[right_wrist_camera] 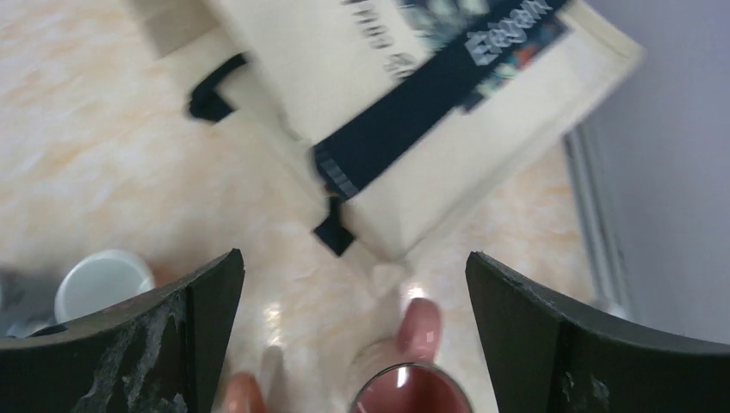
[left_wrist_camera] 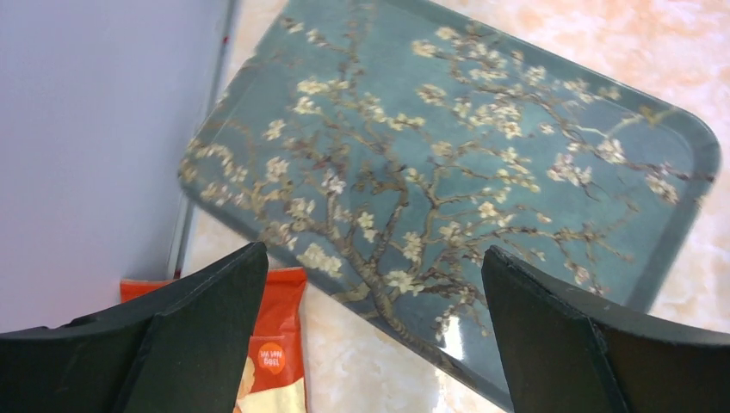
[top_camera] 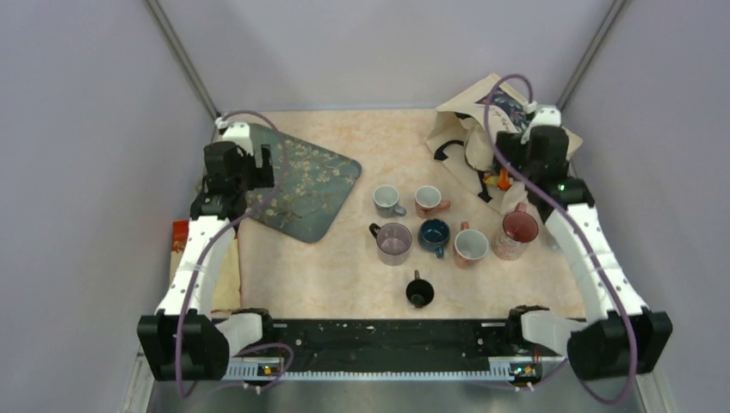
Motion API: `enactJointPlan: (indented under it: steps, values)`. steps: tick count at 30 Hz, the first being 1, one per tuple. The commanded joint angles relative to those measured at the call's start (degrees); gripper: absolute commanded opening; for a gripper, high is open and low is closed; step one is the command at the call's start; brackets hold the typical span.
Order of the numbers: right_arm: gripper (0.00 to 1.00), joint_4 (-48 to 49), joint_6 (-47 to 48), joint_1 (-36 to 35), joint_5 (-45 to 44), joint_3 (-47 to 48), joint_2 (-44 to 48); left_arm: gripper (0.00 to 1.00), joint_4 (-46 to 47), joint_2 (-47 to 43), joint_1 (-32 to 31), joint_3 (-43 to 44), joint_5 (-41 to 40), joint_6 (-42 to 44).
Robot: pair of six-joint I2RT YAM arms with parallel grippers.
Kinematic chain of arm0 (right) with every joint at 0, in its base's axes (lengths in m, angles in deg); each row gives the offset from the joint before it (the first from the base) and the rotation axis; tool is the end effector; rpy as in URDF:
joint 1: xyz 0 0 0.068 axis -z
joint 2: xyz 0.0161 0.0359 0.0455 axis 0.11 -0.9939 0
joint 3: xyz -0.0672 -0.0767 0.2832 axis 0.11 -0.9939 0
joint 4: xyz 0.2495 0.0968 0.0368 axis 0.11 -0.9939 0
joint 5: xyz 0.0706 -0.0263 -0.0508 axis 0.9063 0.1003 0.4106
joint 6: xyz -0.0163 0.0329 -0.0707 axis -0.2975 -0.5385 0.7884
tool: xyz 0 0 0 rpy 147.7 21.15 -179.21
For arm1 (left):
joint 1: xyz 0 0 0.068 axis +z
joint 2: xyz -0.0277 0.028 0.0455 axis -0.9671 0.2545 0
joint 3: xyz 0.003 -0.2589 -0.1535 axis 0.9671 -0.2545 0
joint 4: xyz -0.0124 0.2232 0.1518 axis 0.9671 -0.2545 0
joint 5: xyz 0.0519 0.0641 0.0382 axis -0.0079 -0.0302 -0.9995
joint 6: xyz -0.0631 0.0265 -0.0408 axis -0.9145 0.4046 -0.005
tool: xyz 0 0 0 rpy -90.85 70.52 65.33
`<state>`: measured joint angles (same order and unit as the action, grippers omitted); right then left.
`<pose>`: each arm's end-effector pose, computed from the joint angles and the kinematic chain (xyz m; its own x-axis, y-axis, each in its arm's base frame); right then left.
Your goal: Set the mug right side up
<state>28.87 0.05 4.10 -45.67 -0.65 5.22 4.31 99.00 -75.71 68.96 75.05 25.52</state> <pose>0.2930 -0.0071 0.3711 -0.5119 0.0795 -0.8553 0.2425 0.9686 -0.0551 0.2938 0.0047 0.3433 -0.4668 0.0778 -0.8809 -0.0474 0.9925 0.1128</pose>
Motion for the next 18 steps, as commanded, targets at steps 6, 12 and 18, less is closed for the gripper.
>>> enactJointPlan:
  steps: [6, 12, 18]
  values:
    - [0.99, 35.8, 3.8, -6.4, 12.8, -32.0, 27.3, 0.99, 21.4, -12.6, 2.0, -19.3, -9.6, -10.9]
    - [0.99, 36.5, -0.3, -6.4, 9.5, -37.7, 31.9, 0.99, 29.4, -19.1, 2.0, -31.6, -10.9, -9.3]
    - [0.98, 37.4, -2.8, -6.5, 6.1, -42.2, 34.4, 0.99, 29.8, -23.9, 2.3, -37.5, -10.0, -7.2]
